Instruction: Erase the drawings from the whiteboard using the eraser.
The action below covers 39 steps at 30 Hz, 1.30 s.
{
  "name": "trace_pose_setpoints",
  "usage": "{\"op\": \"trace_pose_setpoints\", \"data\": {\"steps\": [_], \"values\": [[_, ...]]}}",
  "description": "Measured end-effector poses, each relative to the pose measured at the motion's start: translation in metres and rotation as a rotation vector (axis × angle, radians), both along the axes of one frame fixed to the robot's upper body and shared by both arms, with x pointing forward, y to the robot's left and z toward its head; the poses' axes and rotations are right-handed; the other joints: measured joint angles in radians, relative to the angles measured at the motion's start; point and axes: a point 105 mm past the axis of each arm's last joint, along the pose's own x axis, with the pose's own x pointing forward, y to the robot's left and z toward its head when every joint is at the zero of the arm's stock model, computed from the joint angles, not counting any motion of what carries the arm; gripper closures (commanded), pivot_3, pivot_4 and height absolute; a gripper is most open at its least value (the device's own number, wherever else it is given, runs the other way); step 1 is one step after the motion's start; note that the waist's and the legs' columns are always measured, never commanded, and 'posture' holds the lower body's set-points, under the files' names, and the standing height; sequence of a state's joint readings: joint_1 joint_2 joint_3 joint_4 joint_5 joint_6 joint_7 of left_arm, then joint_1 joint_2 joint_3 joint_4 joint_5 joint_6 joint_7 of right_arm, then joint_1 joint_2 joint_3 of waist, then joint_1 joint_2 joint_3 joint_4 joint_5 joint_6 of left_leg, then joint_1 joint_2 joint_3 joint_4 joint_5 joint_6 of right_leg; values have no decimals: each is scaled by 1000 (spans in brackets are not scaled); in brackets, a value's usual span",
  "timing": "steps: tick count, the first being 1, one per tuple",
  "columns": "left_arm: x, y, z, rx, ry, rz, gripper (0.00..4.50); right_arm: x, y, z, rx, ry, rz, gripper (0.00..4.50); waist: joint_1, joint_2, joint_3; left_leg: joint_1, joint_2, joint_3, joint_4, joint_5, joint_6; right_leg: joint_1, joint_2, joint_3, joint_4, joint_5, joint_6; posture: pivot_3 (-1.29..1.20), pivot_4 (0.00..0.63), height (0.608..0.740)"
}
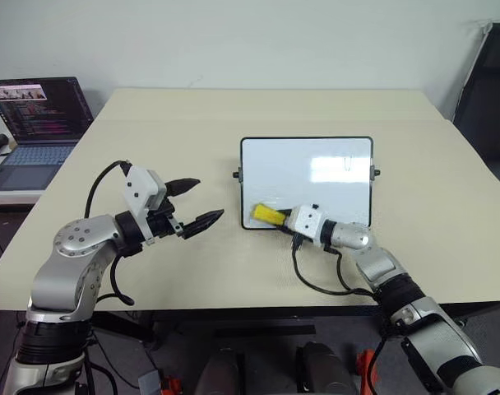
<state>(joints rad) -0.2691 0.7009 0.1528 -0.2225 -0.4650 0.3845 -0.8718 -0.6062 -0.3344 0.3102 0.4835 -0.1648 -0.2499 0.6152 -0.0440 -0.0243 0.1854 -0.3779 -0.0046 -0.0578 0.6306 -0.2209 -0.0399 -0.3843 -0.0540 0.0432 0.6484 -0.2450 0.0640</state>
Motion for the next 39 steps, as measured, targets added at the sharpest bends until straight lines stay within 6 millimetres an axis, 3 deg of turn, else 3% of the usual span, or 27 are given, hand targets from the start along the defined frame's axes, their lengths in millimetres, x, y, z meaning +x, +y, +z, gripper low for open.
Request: {"op": "trace_pose_setpoints", "data": {"steps": [4,10,14,17,21,25,39], "values": [[-2,-3,-2,13,14,-35,0,7,-32,23,34,-54,-95,3505,10,0,0,-3,0,0,-1,0,0,-2,0,0,-2,0,0,0,150,740],[-3,-3,-5,35,37,-68,0,-44,-57,55,82,127,71,3506,13,2,2,-9,0,0,-2,-3,-2,-6,-1,-1,-3,2,2,0,150,740],[-3,-1,-5,74,47,-87,0,-58,-103,99,-7,141,32,3506,13,2,2,-10,0,0,-2,-5,-2,-6,-1,-2,-5,0,2,0,150,740],[0,-2,-5,84,46,-103,0,-61,-134,116,-106,155,-48,3506,13,1,3,-10,1,0,-2,-5,-2,-6,-1,-2,-5,-4,3,0,150,740],[3,-8,1,96,27,-136,0,-70,-159,115,-235,225,-101,3506,14,1,3,-11,1,0,-2,-6,-2,-7,-1,-2,-5,-4,4,0,150,740],[6,0,1,126,32,-116,0,-79,-186,120,-301,281,-163,3506,11,1,3,-14,1,1,-2,-6,-2,-11,-1,-1,-4,-4,3,0,150,740],[4,4,10,132,5,-112,0,-77,-195,116,-297,298,-176,3506,12,1,3,-22,0,2,-1,-6,-2,-20,-1,-1,-3,-2,2,0,150,740]]}}
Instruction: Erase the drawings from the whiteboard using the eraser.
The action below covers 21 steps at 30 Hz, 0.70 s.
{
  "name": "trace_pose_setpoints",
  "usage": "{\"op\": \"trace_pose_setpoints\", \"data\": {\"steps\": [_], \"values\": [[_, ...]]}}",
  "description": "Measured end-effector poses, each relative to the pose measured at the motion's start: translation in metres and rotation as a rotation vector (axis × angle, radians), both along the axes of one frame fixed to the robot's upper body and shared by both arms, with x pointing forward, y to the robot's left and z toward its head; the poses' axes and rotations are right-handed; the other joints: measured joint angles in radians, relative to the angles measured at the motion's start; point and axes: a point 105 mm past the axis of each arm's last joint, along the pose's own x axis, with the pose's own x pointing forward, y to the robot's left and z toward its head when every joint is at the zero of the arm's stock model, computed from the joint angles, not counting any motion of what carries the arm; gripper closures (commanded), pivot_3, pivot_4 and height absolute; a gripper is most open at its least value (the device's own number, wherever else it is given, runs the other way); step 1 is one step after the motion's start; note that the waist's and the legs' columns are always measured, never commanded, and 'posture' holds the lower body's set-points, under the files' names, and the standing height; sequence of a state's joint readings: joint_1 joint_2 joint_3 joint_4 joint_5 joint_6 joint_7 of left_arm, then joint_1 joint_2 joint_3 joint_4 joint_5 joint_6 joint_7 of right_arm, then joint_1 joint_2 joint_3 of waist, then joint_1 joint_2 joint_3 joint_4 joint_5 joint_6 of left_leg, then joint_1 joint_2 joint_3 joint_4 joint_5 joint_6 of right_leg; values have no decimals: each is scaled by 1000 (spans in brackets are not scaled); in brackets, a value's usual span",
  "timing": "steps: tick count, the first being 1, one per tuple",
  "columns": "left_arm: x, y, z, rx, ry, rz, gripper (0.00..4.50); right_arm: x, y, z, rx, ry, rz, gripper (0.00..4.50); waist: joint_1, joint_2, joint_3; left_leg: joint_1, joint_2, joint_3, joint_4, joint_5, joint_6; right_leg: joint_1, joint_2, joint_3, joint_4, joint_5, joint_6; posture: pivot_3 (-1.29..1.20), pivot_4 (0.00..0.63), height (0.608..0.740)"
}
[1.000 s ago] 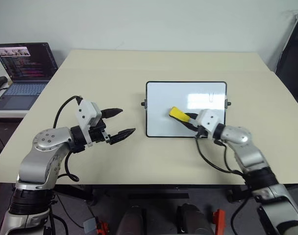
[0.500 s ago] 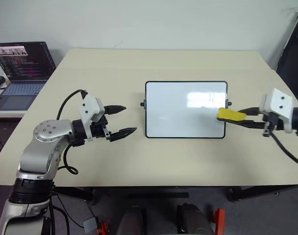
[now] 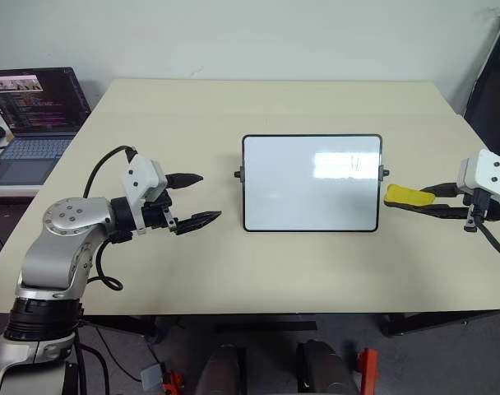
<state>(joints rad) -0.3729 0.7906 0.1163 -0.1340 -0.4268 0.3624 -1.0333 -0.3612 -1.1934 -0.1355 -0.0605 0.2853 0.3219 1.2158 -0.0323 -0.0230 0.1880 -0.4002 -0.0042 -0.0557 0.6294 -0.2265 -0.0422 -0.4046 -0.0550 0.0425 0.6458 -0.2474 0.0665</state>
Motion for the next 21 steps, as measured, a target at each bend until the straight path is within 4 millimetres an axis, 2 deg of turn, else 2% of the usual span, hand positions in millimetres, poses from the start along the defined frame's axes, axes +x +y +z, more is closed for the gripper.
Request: {"op": "trace_pose_setpoints", "data": {"steps": [10,13,17,21], "values": [[-1,-2,2,2,-9,-6,0,5,5,2,32,-35,2,3506,0,0,0,0,0,0,0,0,0,0,0,0,0,0,0,0,150,740],[-1,-2,2,1,-11,-7,0,13,13,6,103,-87,3,3506,-2,0,0,0,0,1,0,0,0,0,0,1,1,0,0,0,150,740],[0,-5,3,-11,-17,-11,0,46,32,15,352,-267,-64,3506,-6,-1,-1,1,0,0,1,0,0,0,1,1,2,1,0,0,150,740],[1,-12,-1,-31,-6,-22,0,73,48,-10,461,-370,-203,3506,0,-1,-1,0,-1,0,1,0,0,-1,0,1,3,1,0,0,150,740]]}}
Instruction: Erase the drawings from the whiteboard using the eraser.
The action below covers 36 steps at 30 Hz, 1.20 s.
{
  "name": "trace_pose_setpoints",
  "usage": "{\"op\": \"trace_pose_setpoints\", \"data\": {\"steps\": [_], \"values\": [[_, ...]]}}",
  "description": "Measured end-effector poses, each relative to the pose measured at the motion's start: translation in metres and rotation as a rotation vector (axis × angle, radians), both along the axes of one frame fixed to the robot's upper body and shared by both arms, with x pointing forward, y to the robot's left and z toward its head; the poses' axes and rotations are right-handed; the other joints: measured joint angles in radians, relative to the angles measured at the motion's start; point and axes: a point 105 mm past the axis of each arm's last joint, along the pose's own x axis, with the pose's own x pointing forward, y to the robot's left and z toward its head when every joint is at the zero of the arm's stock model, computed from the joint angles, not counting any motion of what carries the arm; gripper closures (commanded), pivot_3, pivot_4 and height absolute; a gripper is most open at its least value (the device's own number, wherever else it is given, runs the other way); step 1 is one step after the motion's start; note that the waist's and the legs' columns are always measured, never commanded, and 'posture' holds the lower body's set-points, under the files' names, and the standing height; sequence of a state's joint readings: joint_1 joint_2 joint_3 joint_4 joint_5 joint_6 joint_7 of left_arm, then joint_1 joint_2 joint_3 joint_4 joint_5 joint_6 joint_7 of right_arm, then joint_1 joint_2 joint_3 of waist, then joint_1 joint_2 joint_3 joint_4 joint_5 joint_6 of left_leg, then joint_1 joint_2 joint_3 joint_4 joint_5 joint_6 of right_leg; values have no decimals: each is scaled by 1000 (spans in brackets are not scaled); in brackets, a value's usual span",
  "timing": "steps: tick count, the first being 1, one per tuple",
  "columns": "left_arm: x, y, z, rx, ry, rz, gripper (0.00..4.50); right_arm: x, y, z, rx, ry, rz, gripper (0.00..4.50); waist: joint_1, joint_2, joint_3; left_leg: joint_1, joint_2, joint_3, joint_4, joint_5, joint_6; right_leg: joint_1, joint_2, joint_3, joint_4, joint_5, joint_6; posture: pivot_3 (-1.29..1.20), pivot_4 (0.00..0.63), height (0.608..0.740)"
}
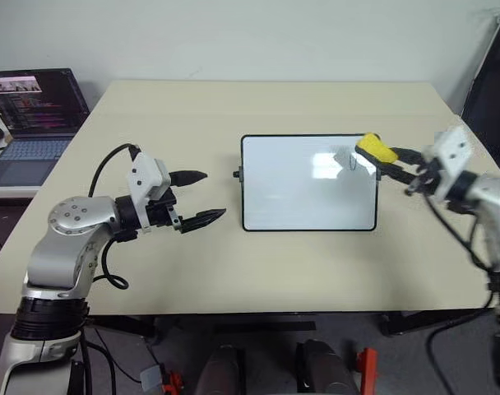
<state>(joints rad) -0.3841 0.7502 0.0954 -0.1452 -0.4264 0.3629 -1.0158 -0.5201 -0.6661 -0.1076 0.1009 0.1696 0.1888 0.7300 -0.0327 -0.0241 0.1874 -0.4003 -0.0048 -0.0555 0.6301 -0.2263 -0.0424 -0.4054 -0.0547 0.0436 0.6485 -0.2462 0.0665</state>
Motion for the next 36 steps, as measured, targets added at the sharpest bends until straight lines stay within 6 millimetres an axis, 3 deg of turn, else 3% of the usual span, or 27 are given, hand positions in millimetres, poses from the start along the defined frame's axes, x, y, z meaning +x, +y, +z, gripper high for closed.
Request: {"op": "trace_pose_setpoints", "data": {"steps": [4,9,18,24,27,32,36], "values": [[0,-6,2,-7,-3,-19,0,11,7,-6,44,-91,-91,3506,4,0,0,0,0,-1,0,0,0,0,0,-1,0,0,0,0,150,740],[0,-6,3,-6,-7,-22,0,20,-7,-17,45,-143,-216,3506,1,0,0,0,0,0,0,0,0,0,0,0,0,0,0,0,150,740],[0,-9,3,-5,-3,-32,0,28,-9,-33,34,-139,-232,3506,-4,0,0,2,0,0,0,0,0,1,0,0,1,1,0,0,150,740],[1,-10,5,-6,-1,-32,0,29,13,-52,30,-75,-158,3507,-22,-2,-2,7,1,0,1,1,1,6,1,0,2,2,-1,0,150,740],[1,-10,6,-9,-4,-35,0,25,26,-67,24,-28,-106,3507,-29,-3,-2,22,1,0,0,1,1,21,1,0,-1,1,0,0,150,740],[1,-11,7,-9,-7,-39,0,14,45,-86,-14,48,3,3507,-30,-3,-3,30,2,1,0,1,1,29,1,1,-1,-3,-2,0,150,740],[1,-11,7,-8,-8,-43,0,12,51,-90,-19,68,26,3509,-31,-3,-3,34,2,1,0,1,1,32,1,1,-1,-4,-2,0,150,740]]}}
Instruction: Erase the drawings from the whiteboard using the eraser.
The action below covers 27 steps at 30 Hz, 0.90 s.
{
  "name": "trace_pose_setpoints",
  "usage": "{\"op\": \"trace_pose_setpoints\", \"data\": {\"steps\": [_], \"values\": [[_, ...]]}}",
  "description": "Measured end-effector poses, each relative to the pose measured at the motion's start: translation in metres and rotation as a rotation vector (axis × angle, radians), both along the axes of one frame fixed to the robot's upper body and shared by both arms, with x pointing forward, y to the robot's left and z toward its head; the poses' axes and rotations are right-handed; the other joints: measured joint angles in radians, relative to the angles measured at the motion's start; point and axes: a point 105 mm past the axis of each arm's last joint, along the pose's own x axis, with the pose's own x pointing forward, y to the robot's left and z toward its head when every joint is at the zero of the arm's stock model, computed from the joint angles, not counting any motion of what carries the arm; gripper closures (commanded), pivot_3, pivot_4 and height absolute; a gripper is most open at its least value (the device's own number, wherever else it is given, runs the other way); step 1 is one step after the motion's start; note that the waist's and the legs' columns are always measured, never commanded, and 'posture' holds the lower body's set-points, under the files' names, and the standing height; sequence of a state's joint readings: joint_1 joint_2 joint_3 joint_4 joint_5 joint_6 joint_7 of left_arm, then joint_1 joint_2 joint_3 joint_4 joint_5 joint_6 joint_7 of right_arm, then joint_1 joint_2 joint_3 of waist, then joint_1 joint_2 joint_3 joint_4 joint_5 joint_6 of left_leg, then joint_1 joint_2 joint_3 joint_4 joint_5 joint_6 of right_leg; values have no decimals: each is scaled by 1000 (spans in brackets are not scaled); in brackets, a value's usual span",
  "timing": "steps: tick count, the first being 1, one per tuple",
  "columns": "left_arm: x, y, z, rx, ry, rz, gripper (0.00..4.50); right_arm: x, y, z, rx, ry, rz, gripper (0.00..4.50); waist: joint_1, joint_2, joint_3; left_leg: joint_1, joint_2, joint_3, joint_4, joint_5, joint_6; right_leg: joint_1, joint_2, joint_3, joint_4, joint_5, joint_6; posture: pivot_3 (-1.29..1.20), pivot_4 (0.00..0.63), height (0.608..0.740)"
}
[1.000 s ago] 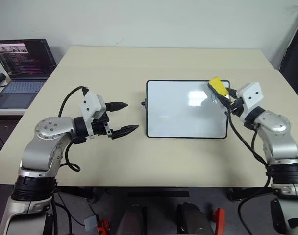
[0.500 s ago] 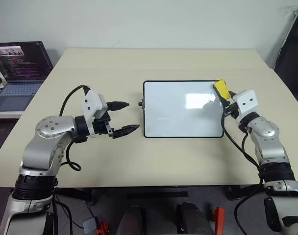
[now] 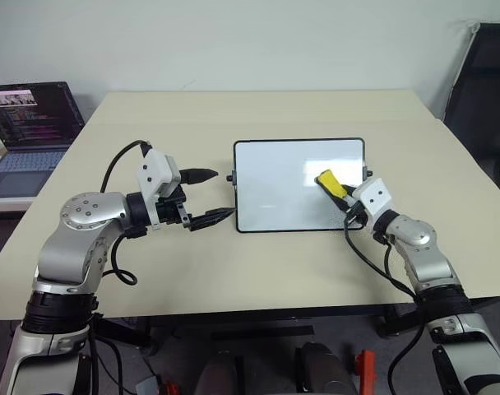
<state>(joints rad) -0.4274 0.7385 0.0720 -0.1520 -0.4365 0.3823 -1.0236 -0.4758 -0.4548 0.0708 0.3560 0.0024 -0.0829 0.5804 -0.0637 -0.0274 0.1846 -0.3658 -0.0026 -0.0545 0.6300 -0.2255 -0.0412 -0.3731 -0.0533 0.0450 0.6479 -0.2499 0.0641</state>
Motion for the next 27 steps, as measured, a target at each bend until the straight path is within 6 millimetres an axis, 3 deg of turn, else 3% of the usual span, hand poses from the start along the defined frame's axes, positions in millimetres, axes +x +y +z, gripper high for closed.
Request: {"op": "trace_pose_setpoints", "data": {"steps": [5,10,12,15,16,18,20,22,25,27], "values": [[0,-2,3,1,-7,-12,0,-1,-2,2,12,4,2,3511,0,0,0,0,0,0,0,0,0,0,0,0,0,0,0,0,150,740],[-1,-7,4,-26,-6,-43,0,-18,-8,10,64,64,53,3513,10,1,1,-7,-1,-1,-1,0,0,-6,0,-1,-1,1,4,0,150,740],[-1,-11,8,-41,-7,-70,0,-23,-15,32,115,49,58,3513,15,1,1,-18,-1,-2,0,0,0,-16,0,-1,0,4,5,0,150,740],[3,-22,19,-76,-30,-112,0,-33,-34,77,223,2,38,3513,27,2,2,-21,-2,-3,0,0,0,-17,-1,-2,-2,7,3,0,150,740],[4,-31,23,-98,-38,-142,0,-40,-51,94,283,-18,1,3513,32,2,2,-21,-2,-3,-1,0,0,-17,-1,-3,-3,6,3,0,150,740],[3,-46,22,-136,-29,-193,0,-48,-85,108,375,-58,-104,3513,44,0,1,-22,-2,-5,-1,-1,-1,-16,-1,-5,-5,6,3,0,150,740],[-1,-64,13,-159,6,-254,0,-58,-124,100,439,-66,-258,3513,55,0,1,-25,-3,-4,0,-2,-1,-17,-2,-4,-5,5,4,0,150,740],[-3,-78,8,-186,27,-292,0,-62,-150,86,493,-52,-382,3513,55,0,1,-26,-3,-3,0,-2,-1,-18,-2,-3,-5,5,4,0,150,740],[-7,-104,-2,-203,46,-346,0,-66,-183,55,490,1,-573,3513,50,0,0,-24,-3,-2,0,-2,-1,-18,-2,-2,-4,5,4,0,150,740],[-5,-111,-10,-196,52,-346,0,-69,-196,36,454,40,-661,3513,39,1,0,-24,-3,-2,0,-2,0,-18,-1,-2,-4,5,3,0,150,740]]}}
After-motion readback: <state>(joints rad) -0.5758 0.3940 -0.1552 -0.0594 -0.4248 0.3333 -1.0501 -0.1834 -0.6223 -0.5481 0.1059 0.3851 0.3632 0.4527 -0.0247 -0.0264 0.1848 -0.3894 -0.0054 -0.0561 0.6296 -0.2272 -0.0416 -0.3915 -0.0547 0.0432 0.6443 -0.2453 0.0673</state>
